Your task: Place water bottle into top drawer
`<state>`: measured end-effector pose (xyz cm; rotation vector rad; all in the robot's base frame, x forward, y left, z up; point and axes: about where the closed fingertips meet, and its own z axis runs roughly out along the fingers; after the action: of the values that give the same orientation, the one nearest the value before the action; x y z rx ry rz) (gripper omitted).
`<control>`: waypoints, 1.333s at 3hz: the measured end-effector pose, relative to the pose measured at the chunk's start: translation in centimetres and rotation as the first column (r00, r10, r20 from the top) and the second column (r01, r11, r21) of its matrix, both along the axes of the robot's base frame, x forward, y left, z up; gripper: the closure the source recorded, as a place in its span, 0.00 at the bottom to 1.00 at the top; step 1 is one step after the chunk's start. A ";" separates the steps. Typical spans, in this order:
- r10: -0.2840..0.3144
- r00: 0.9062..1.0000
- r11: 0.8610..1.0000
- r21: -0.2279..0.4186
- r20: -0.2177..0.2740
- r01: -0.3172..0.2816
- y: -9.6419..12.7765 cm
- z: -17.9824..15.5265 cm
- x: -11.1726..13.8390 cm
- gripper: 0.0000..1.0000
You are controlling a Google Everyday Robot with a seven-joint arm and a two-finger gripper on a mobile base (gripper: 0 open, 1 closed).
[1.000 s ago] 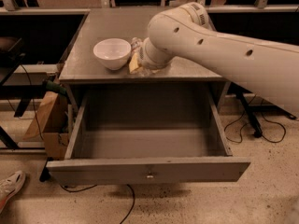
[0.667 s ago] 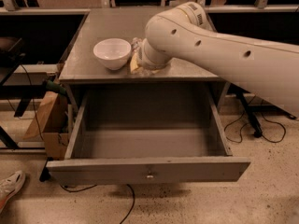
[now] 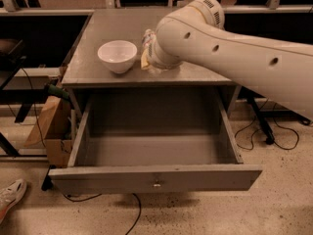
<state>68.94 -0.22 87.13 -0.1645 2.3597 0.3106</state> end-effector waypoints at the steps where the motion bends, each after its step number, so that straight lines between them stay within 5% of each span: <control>1: -0.002 0.997 0.999 0.047 0.077 -0.001 -0.3 2.8 -0.6 1.00; 2: 0.004 0.991 0.995 0.102 0.131 -0.018 -2.0 5.4 -1.3 1.00; 3: 0.021 0.993 0.983 0.177 0.113 -0.041 -6.4 7.0 -3.6 1.00; 4: 0.119 0.993 0.949 0.291 0.021 -0.120 -7.1 5.9 -5.7 1.00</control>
Offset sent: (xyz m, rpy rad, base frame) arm -0.0275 -0.0446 0.0818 0.1508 -0.1864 0.0733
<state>63.22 -7.33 93.08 -0.1656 2.2738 0.7119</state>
